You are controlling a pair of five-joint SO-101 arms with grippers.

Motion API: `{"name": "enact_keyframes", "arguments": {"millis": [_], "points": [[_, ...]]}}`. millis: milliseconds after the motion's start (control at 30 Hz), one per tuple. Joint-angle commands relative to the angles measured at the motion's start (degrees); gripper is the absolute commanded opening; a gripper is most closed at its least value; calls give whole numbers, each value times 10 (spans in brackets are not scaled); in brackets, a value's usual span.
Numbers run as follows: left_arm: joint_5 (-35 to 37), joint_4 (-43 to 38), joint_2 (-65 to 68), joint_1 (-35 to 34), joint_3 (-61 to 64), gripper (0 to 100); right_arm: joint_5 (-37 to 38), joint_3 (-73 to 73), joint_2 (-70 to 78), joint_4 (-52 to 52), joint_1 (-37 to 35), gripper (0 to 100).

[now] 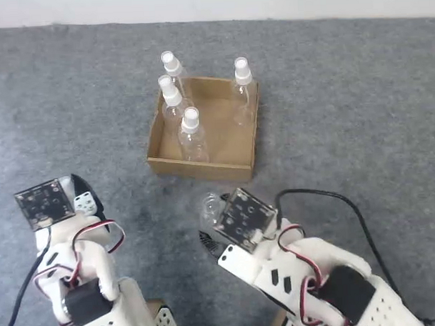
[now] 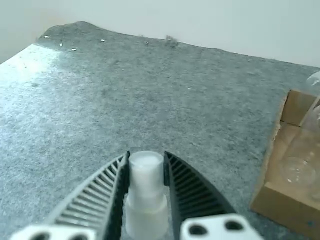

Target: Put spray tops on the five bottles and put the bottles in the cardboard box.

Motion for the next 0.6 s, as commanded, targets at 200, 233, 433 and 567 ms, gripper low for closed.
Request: {"name": "enact_keyframes", "arguments": {"millis": [200,233,433,567], "points": [[-2,-28,-10,8,-7,14,-10,55,-121,-66,15,103],[-2,-30,-10,8,-7,14,-10,61,-126,-69,15,103],[-1,-31,-10,8,-7,14,-10,114,-134,-117,15,103],[-1,-32,-10,9,-7,14,-8,121,-135,-122,15,103]]}}
